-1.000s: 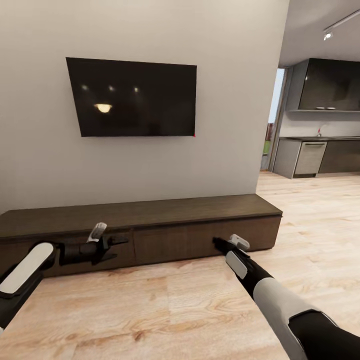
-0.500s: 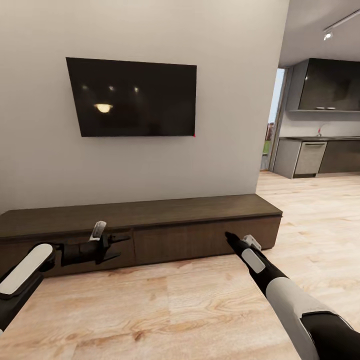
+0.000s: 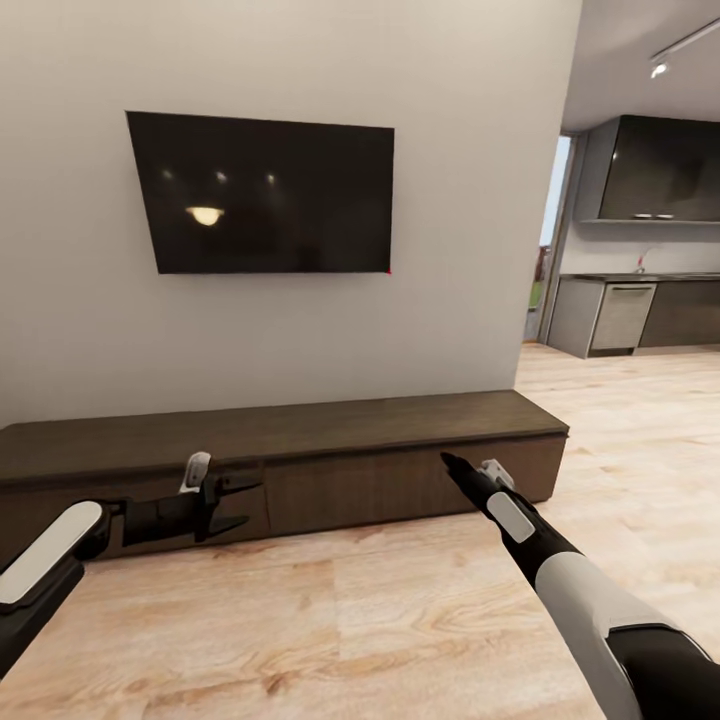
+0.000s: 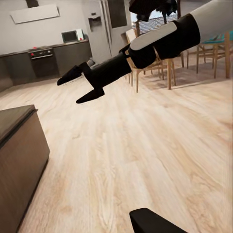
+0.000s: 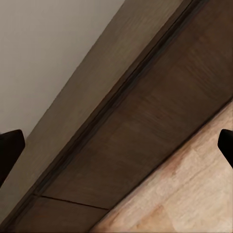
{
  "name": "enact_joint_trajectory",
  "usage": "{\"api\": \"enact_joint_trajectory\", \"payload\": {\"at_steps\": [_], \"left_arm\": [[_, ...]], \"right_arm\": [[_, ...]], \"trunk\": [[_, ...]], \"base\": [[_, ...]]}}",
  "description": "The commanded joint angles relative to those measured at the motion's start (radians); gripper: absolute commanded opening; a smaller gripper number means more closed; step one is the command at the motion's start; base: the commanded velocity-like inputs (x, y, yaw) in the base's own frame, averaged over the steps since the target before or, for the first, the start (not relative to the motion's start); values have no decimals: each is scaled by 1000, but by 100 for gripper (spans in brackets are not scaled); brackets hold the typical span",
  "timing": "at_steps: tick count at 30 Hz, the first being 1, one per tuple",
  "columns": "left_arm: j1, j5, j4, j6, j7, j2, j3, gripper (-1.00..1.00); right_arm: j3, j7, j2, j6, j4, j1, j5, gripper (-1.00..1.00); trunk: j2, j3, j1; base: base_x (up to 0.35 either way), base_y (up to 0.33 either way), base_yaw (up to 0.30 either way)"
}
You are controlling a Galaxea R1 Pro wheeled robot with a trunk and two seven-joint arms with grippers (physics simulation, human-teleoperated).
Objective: Place each of the two pumpkins and all three candles from the living room inside a cabinet in the living room (use any cabinet), then make sure every cabinet is closed, and position the cauldron so it is next to a table in the living room.
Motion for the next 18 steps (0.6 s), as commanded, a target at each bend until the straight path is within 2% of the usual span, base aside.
{"api": "enact_joint_trajectory", "payload": {"at_steps": [1, 9, 14, 18], "left_arm": [[1, 7, 0, 1, 3, 1, -2, 100], [7, 24, -1, 1, 3, 1, -3, 100], [9, 32, -5, 1, 3, 1, -3, 100], [9, 33, -7, 1, -3, 1, -3, 100]], "right_arm": [[6, 2, -2, 1, 0, -1, -6, 100], [-18, 39, -1, 17, 2, -1, -31, 100], [-28, 122, -2, 136, 9, -1, -98, 100], [-29, 146, -2, 155, 10, -1, -116, 100]], "trunk": [[0, -1, 0], [0, -1, 0], [0, -1, 0], [0, -1, 0]], "base": [[171, 0, 0], [296, 29, 0], [267, 163, 0], [59, 41, 0]]}}
